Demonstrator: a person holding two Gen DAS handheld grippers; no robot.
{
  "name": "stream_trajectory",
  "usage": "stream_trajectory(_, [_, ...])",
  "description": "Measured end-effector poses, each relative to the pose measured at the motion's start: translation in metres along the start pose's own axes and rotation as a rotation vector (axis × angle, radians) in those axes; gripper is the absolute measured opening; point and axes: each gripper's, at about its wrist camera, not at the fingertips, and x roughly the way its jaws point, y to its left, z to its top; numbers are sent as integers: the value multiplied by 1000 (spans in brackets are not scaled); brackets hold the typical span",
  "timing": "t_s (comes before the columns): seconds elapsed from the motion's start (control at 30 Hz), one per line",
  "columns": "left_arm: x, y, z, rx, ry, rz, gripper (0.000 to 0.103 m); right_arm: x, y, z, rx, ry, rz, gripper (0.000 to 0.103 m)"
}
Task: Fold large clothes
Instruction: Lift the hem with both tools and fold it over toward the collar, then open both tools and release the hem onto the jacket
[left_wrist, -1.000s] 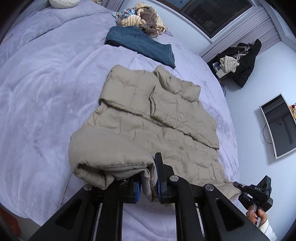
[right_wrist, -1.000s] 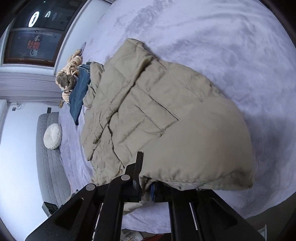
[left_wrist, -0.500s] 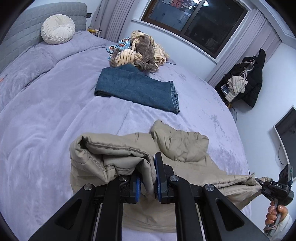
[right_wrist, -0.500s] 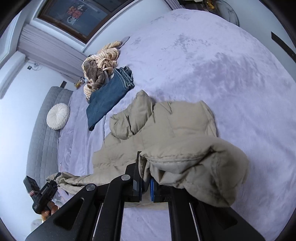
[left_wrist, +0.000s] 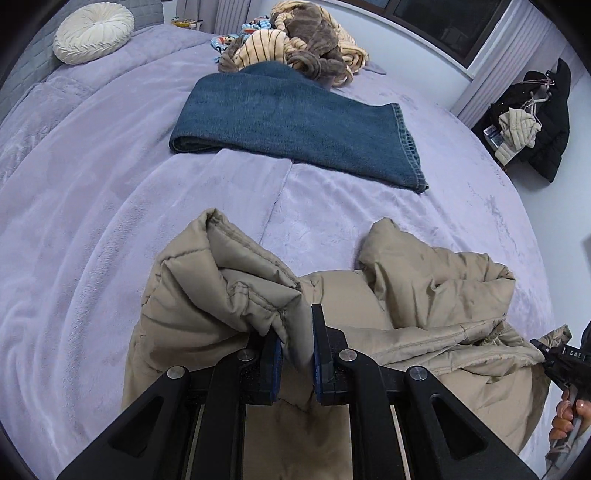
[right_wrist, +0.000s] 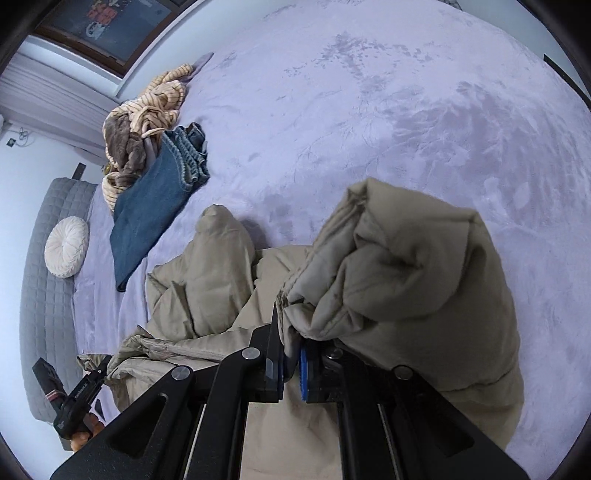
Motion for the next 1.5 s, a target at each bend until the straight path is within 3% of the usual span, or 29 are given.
stream_trajectory(0.3, [52, -1, 14, 14, 13, 38, 14, 50, -9, 26, 17, 10, -13, 6])
stream_trajectory(0.5, [43, -5, 16, 21, 1, 59, 16, 50, -10, 28, 30, 14, -4, 6])
stream_trajectory(0.53, [37, -5, 16, 34, -7, 59, 18, 47, -10, 29, 29, 16, 4, 7])
stream_trajectory(0.6, [20, -6, 15, 59, -38, 56, 40, 38, -7, 31, 19, 18, 22, 10])
stream_trajectory(0.63, [11, -6, 14, 66, -59, 59, 69, 31, -6, 31, 12, 19, 33, 15])
stream_trajectory(0.67, [-1, -6, 13, 74, -99, 76, 83, 25, -5, 31, 8, 21, 44, 18])
stream_trajectory(0.7, [-13, -6, 12, 86, -137, 93, 83, 19, -4, 30, 3, 17, 51, 28])
stream_trajectory(0.73, [-20, -7, 11, 100, -147, 96, 83, 12, -2, 29, -4, 3, 53, 50])
stream_trajectory(0.8, [-31, -9, 11, 114, -142, 76, 83, -9, 4, 24, -37, -59, 50, 69])
stream_trajectory(0.83, [-34, -12, 9, 123, -137, 47, 81, -16, 10, 21, -61, -72, 47, 69])
stream_trajectory(0.87, [-37, -17, 7, 140, -134, 11, 66, -20, 16, 16, -88, -69, 50, 66])
stream_trajectory(0.9, [-36, -25, 4, 165, -120, -26, 50, -21, 23, 11, -111, -62, 68, 47])
stream_trajectory(0.93, [-32, -37, -1, 196, -96, -70, 47, -18, 31, 4, -137, -44, 83, 20])
stream_trajectory(0.97, [-28, -48, -5, 217, -80, -113, 43, -11, 40, -5, -171, -15, 89, 14])
stream_trajectory(1.03, [-11, -76, -17, 271, -47, -173, 38, 8, 56, -21, -245, 21, 97, 13])
stream_trajectory(1.13, [21, -107, -29, 292, -18, -188, 38, 48, 74, -36, -316, 54, 73, 12])
stream_trajectory(1.27, [68, -123, -28, 302, -15, -80, 38, 91, 79, -27, -350, 30, 17, 6])
stream_trajectory(1.4, [93, -119, -15, 269, 14, -69, 38, 113, 72, -8, -317, 51, 28, 0])
stream_trajectory(1.5, [83, -113, -10, 293, 10, -57, 38, 105, 72, -2, -323, 78, 45, 0])
